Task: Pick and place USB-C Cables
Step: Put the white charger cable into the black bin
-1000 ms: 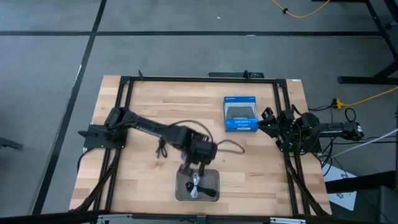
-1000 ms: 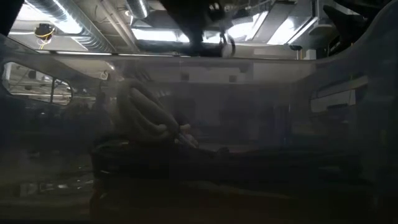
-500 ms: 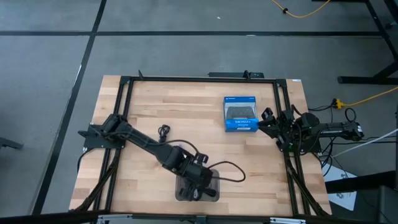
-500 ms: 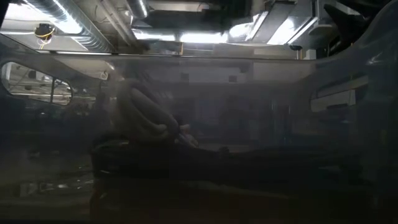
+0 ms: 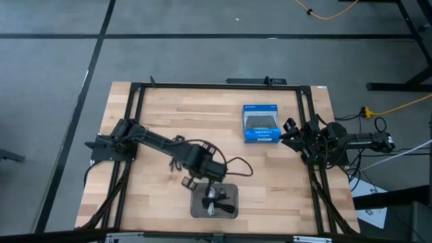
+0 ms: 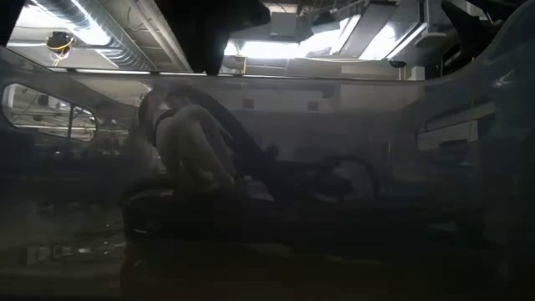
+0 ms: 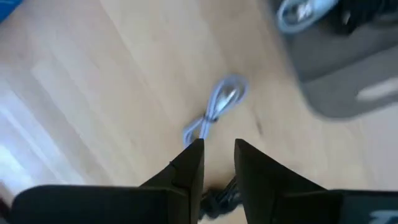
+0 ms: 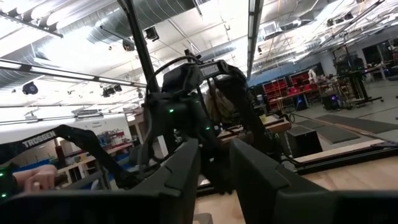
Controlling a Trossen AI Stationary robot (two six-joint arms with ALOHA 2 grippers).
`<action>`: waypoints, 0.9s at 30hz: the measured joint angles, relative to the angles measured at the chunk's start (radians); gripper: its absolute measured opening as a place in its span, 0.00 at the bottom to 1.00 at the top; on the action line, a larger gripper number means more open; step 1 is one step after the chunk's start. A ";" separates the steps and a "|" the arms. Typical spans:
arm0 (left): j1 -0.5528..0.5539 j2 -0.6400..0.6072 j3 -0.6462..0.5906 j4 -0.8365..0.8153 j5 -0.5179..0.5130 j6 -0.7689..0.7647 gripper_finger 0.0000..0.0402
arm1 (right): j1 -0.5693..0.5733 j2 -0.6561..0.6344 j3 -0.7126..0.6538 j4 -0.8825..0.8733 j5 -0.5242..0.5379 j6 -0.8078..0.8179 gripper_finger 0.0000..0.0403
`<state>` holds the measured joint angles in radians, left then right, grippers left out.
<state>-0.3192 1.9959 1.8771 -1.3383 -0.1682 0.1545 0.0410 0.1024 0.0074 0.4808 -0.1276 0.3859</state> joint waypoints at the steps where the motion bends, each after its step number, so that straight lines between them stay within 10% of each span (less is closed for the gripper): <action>1: 0.013 -0.002 0.001 -0.016 0.002 0.016 0.20 | 0.000 0.000 0.000 0.000 0.000 0.000 0.24; 11: 0.218 -0.080 -0.056 -0.183 0.072 0.063 0.20 | 0.000 0.000 0.000 0.001 0.003 0.001 0.24; 27: 0.272 -0.432 -0.754 0.587 0.212 0.124 0.20 | -0.001 0.000 0.000 0.011 0.003 -0.022 0.24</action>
<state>-0.0477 1.5644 1.1227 -0.7511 0.0438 0.2789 0.0402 0.1028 0.0074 0.4923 -0.1242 0.3640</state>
